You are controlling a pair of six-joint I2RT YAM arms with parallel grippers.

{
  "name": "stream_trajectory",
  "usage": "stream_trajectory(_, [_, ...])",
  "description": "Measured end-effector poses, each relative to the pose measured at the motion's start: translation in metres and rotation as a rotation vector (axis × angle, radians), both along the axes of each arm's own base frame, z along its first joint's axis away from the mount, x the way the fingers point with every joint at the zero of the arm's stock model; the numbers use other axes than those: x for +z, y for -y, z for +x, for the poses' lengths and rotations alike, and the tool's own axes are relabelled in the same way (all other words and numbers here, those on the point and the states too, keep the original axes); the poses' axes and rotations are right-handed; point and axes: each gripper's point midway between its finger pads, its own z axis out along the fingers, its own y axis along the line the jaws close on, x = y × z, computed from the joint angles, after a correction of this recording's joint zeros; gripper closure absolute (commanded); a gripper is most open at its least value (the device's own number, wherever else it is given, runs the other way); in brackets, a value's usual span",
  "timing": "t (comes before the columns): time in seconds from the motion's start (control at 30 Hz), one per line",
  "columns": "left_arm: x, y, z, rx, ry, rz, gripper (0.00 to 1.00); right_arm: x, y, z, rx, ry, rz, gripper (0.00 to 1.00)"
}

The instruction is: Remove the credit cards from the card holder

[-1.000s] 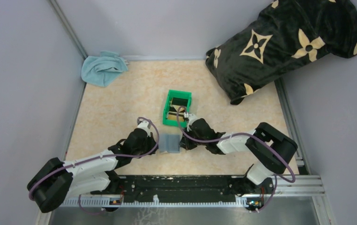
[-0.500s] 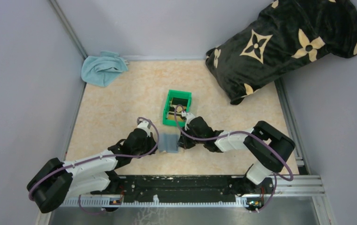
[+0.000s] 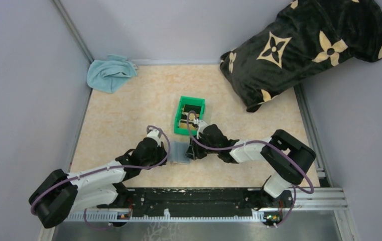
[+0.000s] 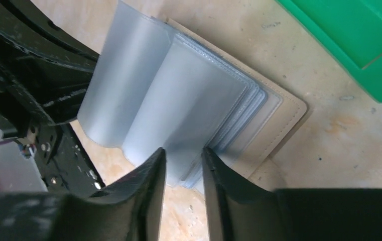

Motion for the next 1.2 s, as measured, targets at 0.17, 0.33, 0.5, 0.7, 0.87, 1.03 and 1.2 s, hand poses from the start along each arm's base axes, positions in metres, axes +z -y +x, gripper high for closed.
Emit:
stream_trajectory(0.17, [0.0,0.0,0.0,0.0,0.0,0.0,1.0,0.008,-0.007,-0.001,0.01,0.004,0.042,0.49])
stream_trajectory(0.33, [0.0,0.0,0.0,-0.001,0.001,0.0,1.0,0.014,-0.011,-0.002,0.019,0.001,0.071,0.48])
stream_trajectory(0.5, [0.0,0.0,0.0,-0.001,0.001,0.0,1.0,0.024,-0.017,-0.002,0.018,0.005,0.132,0.48])
stream_trajectory(0.7, [-0.001,0.002,0.001,-0.001,0.001,-0.002,1.0,0.041,-0.01,0.001,-0.001,0.015,0.194,0.49])
stream_trajectory(0.87, [-0.001,0.004,0.002,-0.004,0.002,-0.007,1.0,0.056,-0.012,0.005,-0.008,0.045,0.24,0.5])
stream_trajectory(1.03, [-0.001,0.004,0.003,-0.007,0.003,-0.007,1.0,0.056,-0.012,0.004,-0.008,0.044,0.246,0.51])
stream_trajectory(1.2, [-0.001,0.004,0.003,-0.008,0.002,-0.006,1.0,0.058,-0.013,0.004,-0.006,0.045,0.257,0.51])
